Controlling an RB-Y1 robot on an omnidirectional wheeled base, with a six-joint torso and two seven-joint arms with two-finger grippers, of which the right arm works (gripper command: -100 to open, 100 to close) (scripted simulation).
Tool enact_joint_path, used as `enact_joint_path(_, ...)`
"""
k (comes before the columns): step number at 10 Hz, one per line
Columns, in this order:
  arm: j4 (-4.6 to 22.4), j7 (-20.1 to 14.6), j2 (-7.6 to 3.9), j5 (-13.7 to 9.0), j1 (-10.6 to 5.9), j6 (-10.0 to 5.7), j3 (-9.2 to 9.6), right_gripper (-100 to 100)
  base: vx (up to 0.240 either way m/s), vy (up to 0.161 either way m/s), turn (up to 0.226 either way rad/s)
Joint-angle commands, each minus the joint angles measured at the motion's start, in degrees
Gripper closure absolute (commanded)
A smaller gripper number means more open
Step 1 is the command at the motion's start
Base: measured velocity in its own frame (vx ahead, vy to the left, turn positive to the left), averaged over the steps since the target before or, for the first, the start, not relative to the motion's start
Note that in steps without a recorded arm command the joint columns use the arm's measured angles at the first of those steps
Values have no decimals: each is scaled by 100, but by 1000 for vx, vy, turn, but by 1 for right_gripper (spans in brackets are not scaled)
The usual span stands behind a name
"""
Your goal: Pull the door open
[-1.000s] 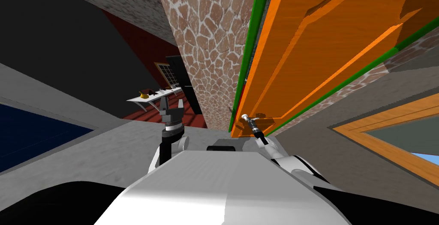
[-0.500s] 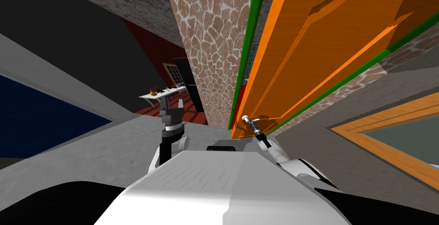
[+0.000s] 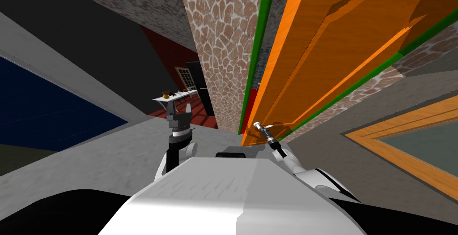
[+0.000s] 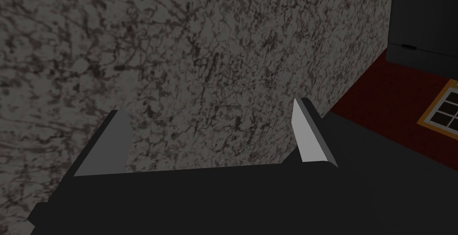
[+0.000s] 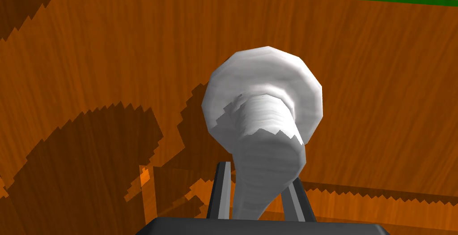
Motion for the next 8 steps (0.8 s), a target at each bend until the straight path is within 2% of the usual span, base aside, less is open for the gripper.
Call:
enact_joint_path(1,37,-59,-66,8,47,-160,37,100,-69,-36,95)
enact_joint_path(3,86,-201,-226,14,192,-444,110,100,-149,-95,187)
enact_joint_path(5,96,-229,-258,15,220,-501,124,100,-127,-65,56)
enact_joint_path(6,111,-273,-309,17,266,-591,147,100,-80,-20,44)
enact_joint_path(7,172,-259,-250,31,211,-561,162,100,-40,-11,8)
enact_joint_path(8,257,-309,-311,22,292,-750,188,100,-134,-77,231)
